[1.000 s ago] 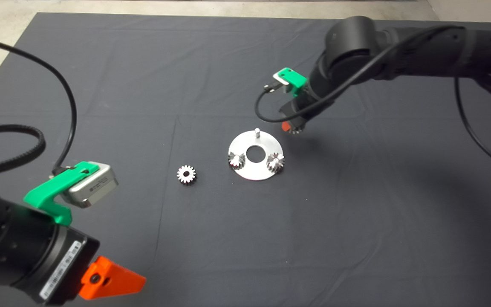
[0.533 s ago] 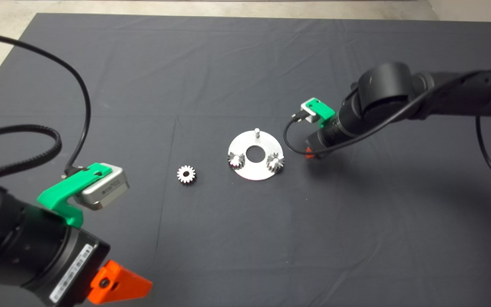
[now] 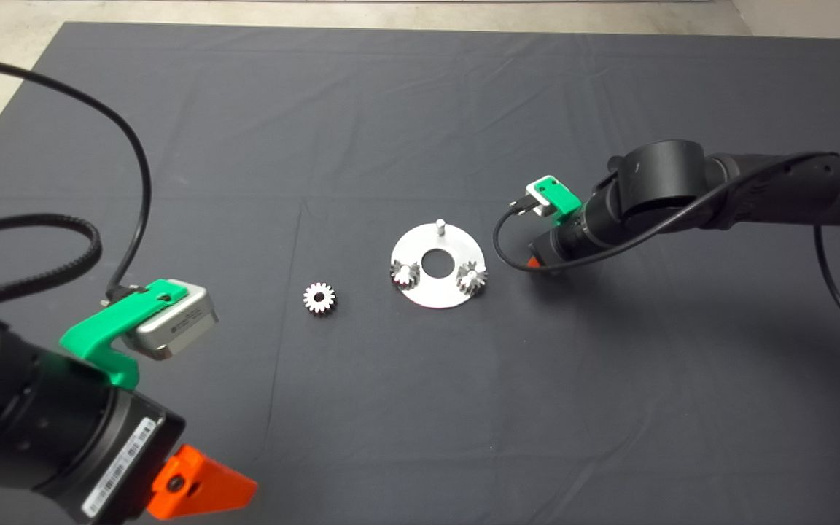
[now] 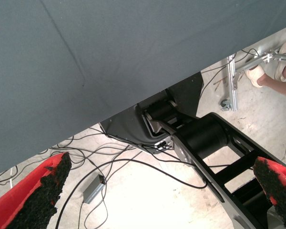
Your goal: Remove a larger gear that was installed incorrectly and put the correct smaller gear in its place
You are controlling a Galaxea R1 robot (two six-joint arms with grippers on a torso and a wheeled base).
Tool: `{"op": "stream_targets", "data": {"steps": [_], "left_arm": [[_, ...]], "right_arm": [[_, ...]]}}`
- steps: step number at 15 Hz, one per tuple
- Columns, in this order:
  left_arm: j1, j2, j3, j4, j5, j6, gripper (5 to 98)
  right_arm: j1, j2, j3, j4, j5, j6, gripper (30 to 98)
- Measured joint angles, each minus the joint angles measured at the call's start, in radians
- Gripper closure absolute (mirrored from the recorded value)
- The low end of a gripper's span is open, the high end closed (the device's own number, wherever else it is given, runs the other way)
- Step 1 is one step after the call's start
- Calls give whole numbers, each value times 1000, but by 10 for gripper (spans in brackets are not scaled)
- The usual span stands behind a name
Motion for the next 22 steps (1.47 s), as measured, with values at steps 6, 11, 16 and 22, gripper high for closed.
{"op": "stream_targets", "data": {"steps": [6,11,16,22], "left_arm": [[0,0,0,0,0,0,55],[0,0,0,0,0,0,55],[0,0,-1,0,0,0,55],[0,30,-46,48,3,-82,55]], "right_arm": [[0,-6,0,-3,-2,1,769],[6,-26,27,-10,-1,23,720],[88,-62,94,46,-12,38,659],[374,-203,324,563,-21,65,578]]}}
